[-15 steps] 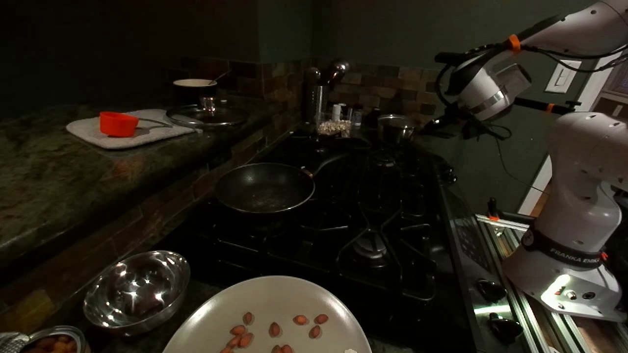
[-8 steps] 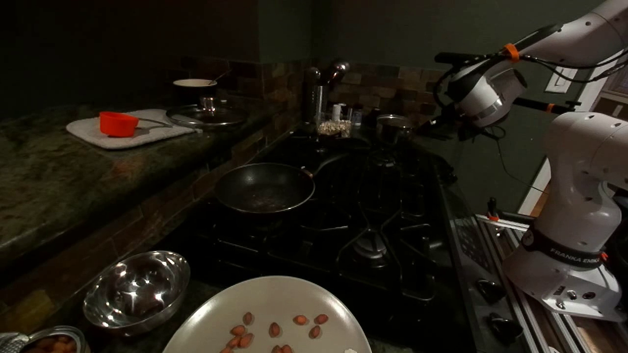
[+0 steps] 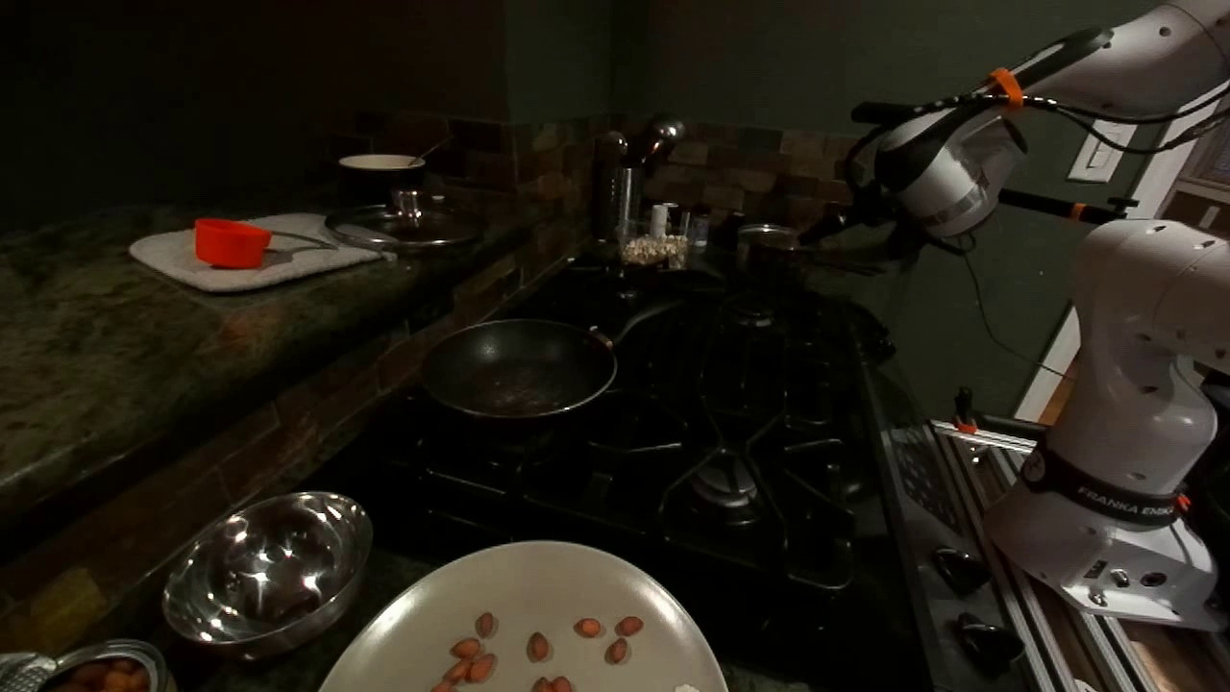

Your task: Move the pot to the right

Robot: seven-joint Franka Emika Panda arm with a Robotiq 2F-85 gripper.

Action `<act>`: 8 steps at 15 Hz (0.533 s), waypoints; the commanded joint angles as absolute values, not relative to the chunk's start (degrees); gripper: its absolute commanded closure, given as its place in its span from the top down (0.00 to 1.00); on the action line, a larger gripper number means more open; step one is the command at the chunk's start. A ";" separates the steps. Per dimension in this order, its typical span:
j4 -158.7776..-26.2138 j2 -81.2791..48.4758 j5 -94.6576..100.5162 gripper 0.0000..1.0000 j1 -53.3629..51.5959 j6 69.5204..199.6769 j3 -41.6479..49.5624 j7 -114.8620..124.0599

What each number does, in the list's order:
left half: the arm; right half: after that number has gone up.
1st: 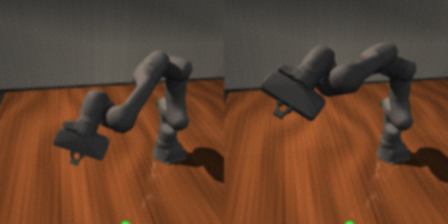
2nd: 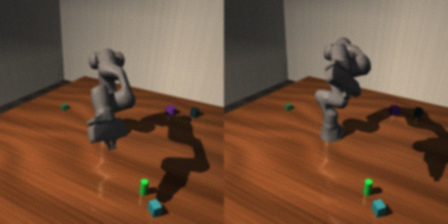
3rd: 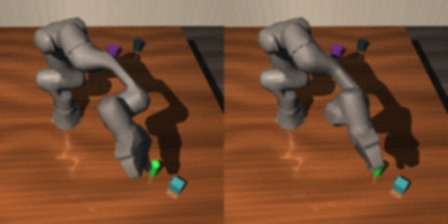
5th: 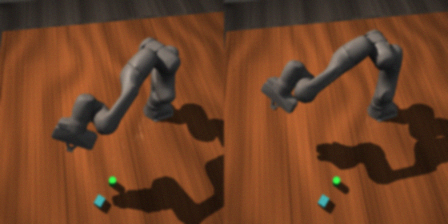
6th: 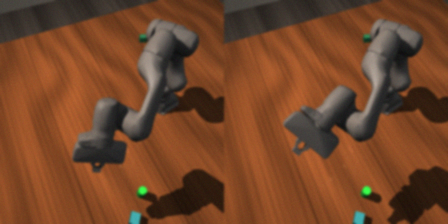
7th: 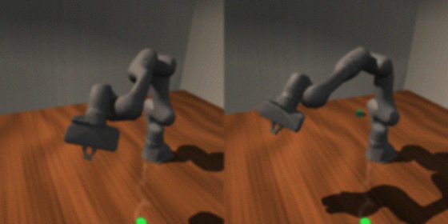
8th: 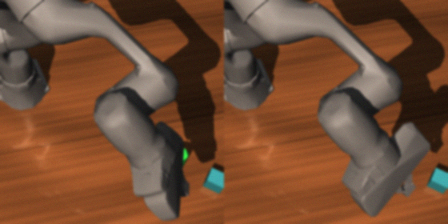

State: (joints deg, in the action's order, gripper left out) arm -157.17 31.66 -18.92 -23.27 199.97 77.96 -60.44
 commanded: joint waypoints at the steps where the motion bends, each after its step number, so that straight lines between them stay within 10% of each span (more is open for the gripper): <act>1: -157.17 28.45 -23.88 1.00 -15.60 192.49 66.95 -64.03; 8: -157.15 28.15 -22.24 1.00 6.96 158.50 38.98 -60.34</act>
